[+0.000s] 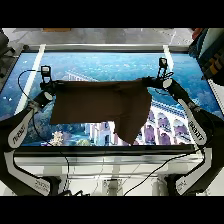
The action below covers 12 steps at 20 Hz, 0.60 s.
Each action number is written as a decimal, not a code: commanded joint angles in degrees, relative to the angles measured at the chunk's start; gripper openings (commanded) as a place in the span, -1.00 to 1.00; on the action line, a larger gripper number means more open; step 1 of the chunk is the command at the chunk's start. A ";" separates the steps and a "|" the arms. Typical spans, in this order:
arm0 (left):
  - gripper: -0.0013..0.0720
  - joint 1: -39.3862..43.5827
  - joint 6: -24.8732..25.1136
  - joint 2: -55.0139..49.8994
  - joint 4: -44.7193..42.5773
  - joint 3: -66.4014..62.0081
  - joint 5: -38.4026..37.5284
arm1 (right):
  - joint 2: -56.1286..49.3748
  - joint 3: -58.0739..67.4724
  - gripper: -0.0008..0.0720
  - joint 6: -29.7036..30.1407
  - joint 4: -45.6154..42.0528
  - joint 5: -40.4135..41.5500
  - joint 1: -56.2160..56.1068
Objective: Fold the clothes and pants, and hang the long-sleeved shirts on hangers.
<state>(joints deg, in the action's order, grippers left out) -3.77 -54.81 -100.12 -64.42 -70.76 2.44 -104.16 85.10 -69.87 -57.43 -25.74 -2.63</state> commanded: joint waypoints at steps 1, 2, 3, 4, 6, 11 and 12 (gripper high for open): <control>-0.94 -3.13 0.20 4.39 -0.09 -0.09 -15.67 | -0.07 0.02 -0.95 -0.20 -1.86 -7.82 0.63; -0.94 -4.26 0.17 5.49 -0.07 -0.15 -18.05 | -0.04 0.02 -0.95 -0.76 -1.92 -9.68 0.98; -0.94 -5.25 0.17 6.29 -0.07 -0.22 -20.94 | -0.04 0.02 -0.95 -1.99 -2.32 -11.39 1.31; -0.94 -5.90 0.17 6.56 -0.07 -0.22 -24.28 | -0.07 0.00 -0.95 -3.10 -2.84 -13.00 1.53; -0.93 -6.38 0.17 5.86 -0.04 -0.20 -28.76 | -0.07 0.00 -0.95 -3.65 -3.39 -15.63 1.55; -0.80 -5.44 0.17 4.24 0.13 -0.22 -28.83 | -0.07 0.02 -0.17 -5.77 -3.26 -18.71 1.51; -0.19 -5.44 0.15 4.68 0.13 -0.22 -28.94 | 0.00 0.02 0.53 -5.77 -3.21 -19.43 1.51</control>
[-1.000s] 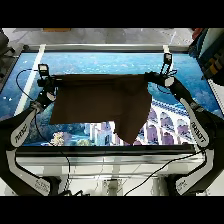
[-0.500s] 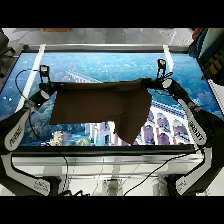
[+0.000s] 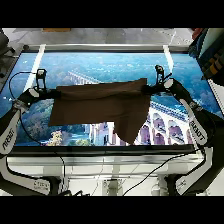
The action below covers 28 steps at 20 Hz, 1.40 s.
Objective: Fold the clothes and pants, and hang the long-sleeved shirts on hangers.
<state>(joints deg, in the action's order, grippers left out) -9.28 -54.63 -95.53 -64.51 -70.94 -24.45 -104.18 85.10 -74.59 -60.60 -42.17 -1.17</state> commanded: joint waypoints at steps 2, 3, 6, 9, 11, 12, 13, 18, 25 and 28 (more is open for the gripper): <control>0.97 0.04 -1.33 2.12 0.22 -0.04 -2.75 | 0.52 0.57 0.65 -1.05 -0.76 -6.08 0.37; 0.97 -0.13 -1.53 3.85 0.22 -0.04 -4.46 | 1.16 0.98 0.48 -1.05 -1.09 -8.24 0.72; 0.96 -1.44 -1.53 10.60 -0.02 -0.04 -13.16 | 4.33 1.44 0.04 -1.03 -2.03 -16.68 4.07; 0.95 -4.11 -1.55 17.92 -0.02 -0.04 -25.83 | 7.50 1.40 0.02 -0.79 -5.07 -30.67 9.75; 0.36 -6.23 -1.53 21.92 -0.02 -0.04 -32.28 | 8.13 0.48 -0.15 0.46 -5.33 -41.11 13.35; 0.31 -7.28 -1.55 23.41 -0.02 -0.04 -34.34 | 8.44 -1.09 -0.15 0.74 -4.44 -44.83 14.67; 0.31 -8.44 -1.55 24.70 0.00 -0.04 -36.13 | 8.87 -3.50 -0.15 0.76 -2.62 -46.53 15.39; 0.34 -14.23 -5.62 26.43 0.00 0.17 -42.82 | 15.04 -26.25 -0.15 11.47 16.31 -37.35 13.92; 0.38 -19.54 -6.27 26.14 -0.09 4.31 -43.28 | 16.63 -43.76 -0.11 14.27 24.90 -19.63 5.90; 0.36 -20.06 -6.27 25.79 -2.21 7.13 -41.81 | 16.63 -44.54 -0.12 14.29 26.73 -14.51 1.68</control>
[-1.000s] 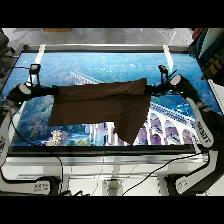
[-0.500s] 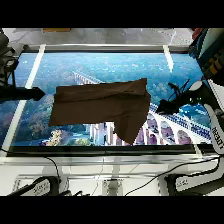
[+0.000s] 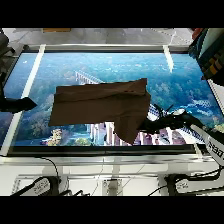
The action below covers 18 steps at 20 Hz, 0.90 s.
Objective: Fold the clothes and pants, and hang the long-sleeved shirts on hangers.
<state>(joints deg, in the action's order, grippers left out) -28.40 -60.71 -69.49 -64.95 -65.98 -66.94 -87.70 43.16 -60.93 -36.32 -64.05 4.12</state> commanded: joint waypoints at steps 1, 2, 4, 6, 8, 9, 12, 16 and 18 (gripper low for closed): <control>0.36 -1.01 -0.20 -0.66 -3.13 2.84 0.70 | 0.15 -2.60 -0.13 0.66 2.91 8.55 -4.68; 0.36 -0.98 -0.22 -1.20 -4.66 3.56 0.66 | 0.15 -2.56 -0.13 0.66 3.32 9.66 -5.53; 0.36 -1.01 -0.24 -2.38 -5.77 4.55 0.66 | 0.20 -2.45 -0.13 0.81 3.41 11.19 -5.95; 0.36 -0.98 -0.70 -3.80 -5.73 4.96 0.63 | 0.20 -2.45 -0.14 0.87 3.34 12.22 -5.95; 0.36 -0.98 -1.60 -5.62 -5.75 5.16 0.63 | 0.22 -2.45 -0.45 1.73 3.45 12.07 -5.95; 0.36 -0.98 -2.14 -6.64 -5.73 5.20 0.37 | 0.22 -2.43 -0.70 1.97 3.52 11.76 -5.97; -0.04 -0.98 -2.12 -9.79 -5.73 5.22 -1.31 | 0.22 -2.45 -0.95 2.27 3.56 10.91 -5.97; -0.02 -0.98 -2.10 -14.40 -2.16 5.25 -2.60 | 0.22 -2.45 -0.95 2.43 5.11 10.95 -5.97; 0.09 -0.98 -2.05 -16.94 0.85 5.25 -2.47 | 0.22 -2.45 -0.95 3.34 6.60 10.93 -5.97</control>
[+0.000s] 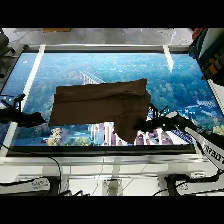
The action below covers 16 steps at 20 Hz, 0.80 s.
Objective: Fold the clothes and pants, and hang the long-sleeved shirts on hangers.
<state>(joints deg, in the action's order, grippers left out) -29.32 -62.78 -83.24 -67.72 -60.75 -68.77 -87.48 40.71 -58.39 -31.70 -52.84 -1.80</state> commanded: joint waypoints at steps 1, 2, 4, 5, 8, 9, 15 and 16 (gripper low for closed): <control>0.09 -0.07 0.00 -4.37 4.90 0.02 -0.42 | 0.00 0.00 -0.95 1.14 2.58 -0.26 -0.04; 0.09 -0.07 0.00 -5.60 6.49 0.02 -0.22 | 0.00 0.00 -0.95 1.14 2.84 -0.22 -0.04; 0.09 -0.07 -0.04 -7.74 8.70 0.02 0.42 | 0.00 0.00 -0.95 1.14 2.97 -0.22 -0.04; 0.08 -0.07 -0.04 -8.72 9.25 0.02 0.66 | 0.00 0.00 -0.95 1.16 2.97 -0.22 -0.04; 0.03 -0.07 -0.02 -11.17 10.99 0.02 0.79 | 0.00 0.00 -0.95 1.66 2.97 -0.04 -0.04; -0.01 -0.07 0.13 -11.80 12.11 0.02 0.81 | 0.00 0.02 -0.95 1.75 2.99 -0.04 -0.04; -0.93 -0.07 5.75 -11.32 23.19 -0.42 1.68 | 0.66 2.45 -0.95 2.67 2.95 -1.36 -0.02; -0.93 -0.07 6.97 -10.43 25.53 -0.76 1.62 | 1.97 3.72 -0.95 2.71 2.93 -1.46 -0.02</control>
<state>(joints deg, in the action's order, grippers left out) -29.32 -59.18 -94.61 -50.33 -60.97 -66.72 -86.98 42.30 -56.10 -29.69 -52.62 -1.80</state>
